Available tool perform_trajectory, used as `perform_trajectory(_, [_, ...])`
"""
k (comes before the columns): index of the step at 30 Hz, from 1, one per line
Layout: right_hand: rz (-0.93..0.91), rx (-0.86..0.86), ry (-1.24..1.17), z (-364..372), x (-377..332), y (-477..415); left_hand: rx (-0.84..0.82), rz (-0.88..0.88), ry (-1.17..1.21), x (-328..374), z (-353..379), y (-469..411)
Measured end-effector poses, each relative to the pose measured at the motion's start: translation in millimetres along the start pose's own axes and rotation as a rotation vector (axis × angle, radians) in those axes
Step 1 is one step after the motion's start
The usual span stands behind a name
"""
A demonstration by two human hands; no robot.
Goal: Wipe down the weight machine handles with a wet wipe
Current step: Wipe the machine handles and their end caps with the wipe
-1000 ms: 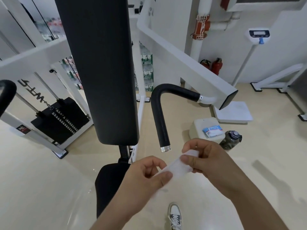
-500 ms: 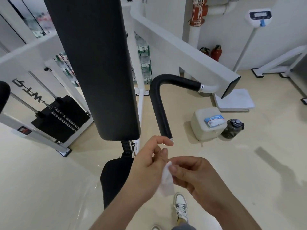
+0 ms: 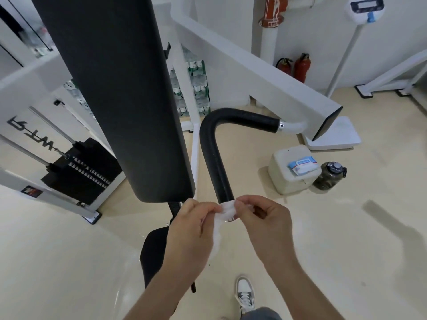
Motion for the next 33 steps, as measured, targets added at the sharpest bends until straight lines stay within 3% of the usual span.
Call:
perform_trajectory(5, [-0.381, 0.177, 0.539, 6.3, 9.6, 8.0, 0.09, 0.037, -0.098, -5.0, 7.5, 1.1])
perform_trajectory(7, [-0.459, 0.229, 0.589, 10.2, 8.9, 10.9, 0.136, 0.088, -0.118, -6.3, 9.1, 1.7])
perform_trajectory(11, [-0.406, 0.27, 0.607, 11.9, 4.0, -4.9, 0.196, 0.187, -0.193, -6.2, 5.5, -4.0])
perform_trajectory(16, [-0.234, 0.231, 0.605, 21.4, -5.3, 4.4, 0.078, 0.317, -0.191, -20.7, 4.0, -4.5])
perform_trajectory(22, [-0.363, 0.379, 0.878, 48.0, 0.5, 28.9, -0.126, 0.289, 0.003, -32.3, 4.1, -1.3])
perform_trajectory(26, [-0.291, 0.486, 0.606, 46.5, -8.0, 20.2, -0.222, 0.404, -0.069, -30.3, -0.8, 3.6])
perform_trajectory(28, [-0.311, 0.504, 0.645, 50.1, -6.9, 22.5, -0.221, 0.435, -0.083, -30.1, -0.7, 3.7])
perform_trajectory(33, [-0.333, 0.48, 0.736, 58.3, -0.2, 37.6, -0.206, 0.289, 0.167, -29.3, -3.2, -0.1])
Point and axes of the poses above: each hand's wrist, its own y-axis away from the middle knuckle, its own z-axis out of the palm, x = y × z, the point moved 2 cm from there along -y, towards the middle knuckle, and after that the axes turned 5 degrees about -x, right-handed, at the moved point
